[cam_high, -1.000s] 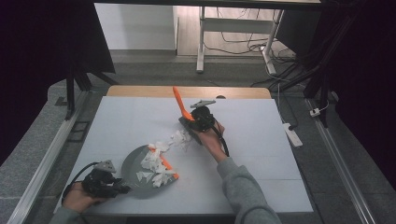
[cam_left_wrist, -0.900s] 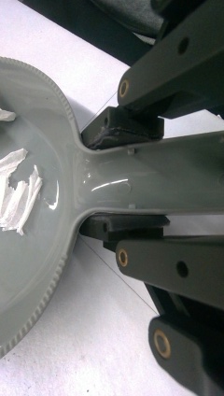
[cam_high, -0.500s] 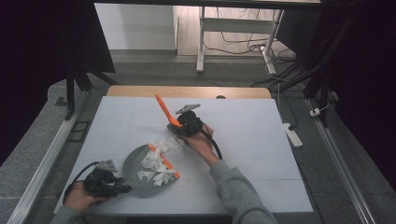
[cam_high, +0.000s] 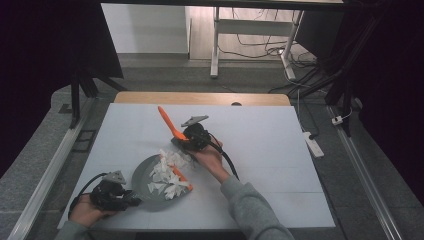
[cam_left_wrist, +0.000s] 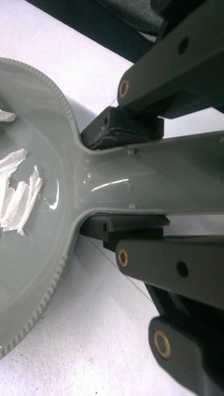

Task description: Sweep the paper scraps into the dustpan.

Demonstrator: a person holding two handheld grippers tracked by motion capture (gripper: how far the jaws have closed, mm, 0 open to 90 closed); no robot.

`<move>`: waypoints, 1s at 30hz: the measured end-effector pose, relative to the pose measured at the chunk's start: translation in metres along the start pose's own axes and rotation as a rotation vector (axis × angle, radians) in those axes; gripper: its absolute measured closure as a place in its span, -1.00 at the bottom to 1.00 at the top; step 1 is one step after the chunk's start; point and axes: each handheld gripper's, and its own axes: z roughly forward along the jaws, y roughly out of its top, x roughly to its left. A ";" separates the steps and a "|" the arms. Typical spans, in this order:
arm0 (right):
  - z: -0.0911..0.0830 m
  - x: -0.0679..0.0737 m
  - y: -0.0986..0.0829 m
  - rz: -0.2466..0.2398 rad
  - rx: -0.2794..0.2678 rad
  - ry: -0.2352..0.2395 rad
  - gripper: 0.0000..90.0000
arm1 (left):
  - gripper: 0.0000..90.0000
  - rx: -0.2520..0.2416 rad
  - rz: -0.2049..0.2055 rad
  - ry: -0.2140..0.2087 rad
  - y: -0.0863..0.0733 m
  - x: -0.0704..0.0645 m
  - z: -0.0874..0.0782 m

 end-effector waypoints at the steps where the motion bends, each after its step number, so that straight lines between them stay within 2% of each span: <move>1: 0.000 0.001 0.000 0.003 -0.003 0.009 0.55 | 0.36 0.000 0.000 0.000 0.000 0.000 0.000; 13: 0.002 0.022 -0.001 -0.024 -0.007 0.050 0.55 | 0.36 0.001 0.001 0.002 0.001 0.000 0.000; 18: 0.001 0.025 -0.003 -0.004 -0.021 0.072 0.55 | 0.36 0.002 0.002 0.004 0.001 -0.001 0.000; 23: 0.000 0.031 -0.004 -0.007 -0.031 0.079 0.55 | 0.36 0.000 0.003 0.004 0.001 -0.001 0.001; 30: 0.000 0.043 -0.005 0.009 -0.051 0.135 0.55 | 0.36 0.001 0.005 0.007 0.002 -0.001 0.001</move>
